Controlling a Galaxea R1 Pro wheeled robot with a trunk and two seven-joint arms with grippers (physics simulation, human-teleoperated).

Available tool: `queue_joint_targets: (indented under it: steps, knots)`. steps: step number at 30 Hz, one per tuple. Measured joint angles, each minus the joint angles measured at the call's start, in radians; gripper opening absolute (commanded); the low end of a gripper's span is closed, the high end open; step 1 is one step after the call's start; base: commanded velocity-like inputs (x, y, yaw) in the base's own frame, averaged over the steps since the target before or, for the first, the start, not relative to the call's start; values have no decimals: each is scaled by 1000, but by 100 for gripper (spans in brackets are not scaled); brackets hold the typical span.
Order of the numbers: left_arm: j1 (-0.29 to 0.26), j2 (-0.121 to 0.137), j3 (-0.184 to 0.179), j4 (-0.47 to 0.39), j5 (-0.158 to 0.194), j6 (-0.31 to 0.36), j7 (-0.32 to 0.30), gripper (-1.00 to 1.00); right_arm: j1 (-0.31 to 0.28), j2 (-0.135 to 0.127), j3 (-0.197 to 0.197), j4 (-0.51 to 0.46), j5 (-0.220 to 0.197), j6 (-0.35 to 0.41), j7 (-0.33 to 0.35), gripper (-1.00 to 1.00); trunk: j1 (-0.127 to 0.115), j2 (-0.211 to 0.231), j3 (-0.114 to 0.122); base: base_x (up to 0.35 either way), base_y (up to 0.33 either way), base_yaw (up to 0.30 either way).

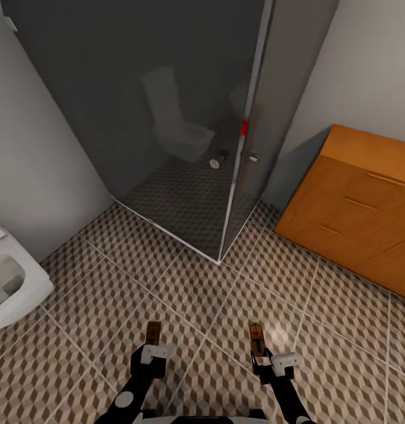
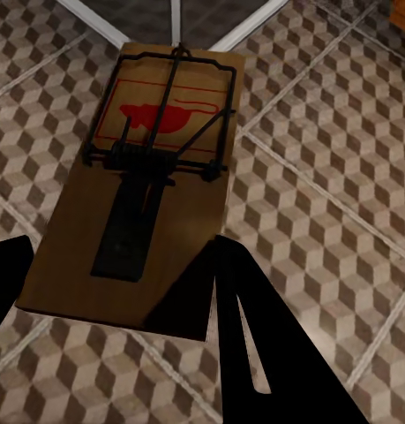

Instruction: Take the four mousetraps from the cabinet in the bathroom and place them on the bathroom floor. Make sure all four end up on the same floor surface, and ensure that at least two of them are either under or directly next to the same bathroom sink.

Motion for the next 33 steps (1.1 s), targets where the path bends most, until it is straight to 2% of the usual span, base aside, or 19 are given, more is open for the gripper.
queue_joint_targets:
  steps: [33]
  knots:
    - [0, 0, 0, 0, 0, 0, 0, -100, 0, -1, 0, 0, 0, 0, 0, -100, 0, 0, -29, 0, 0, 244]
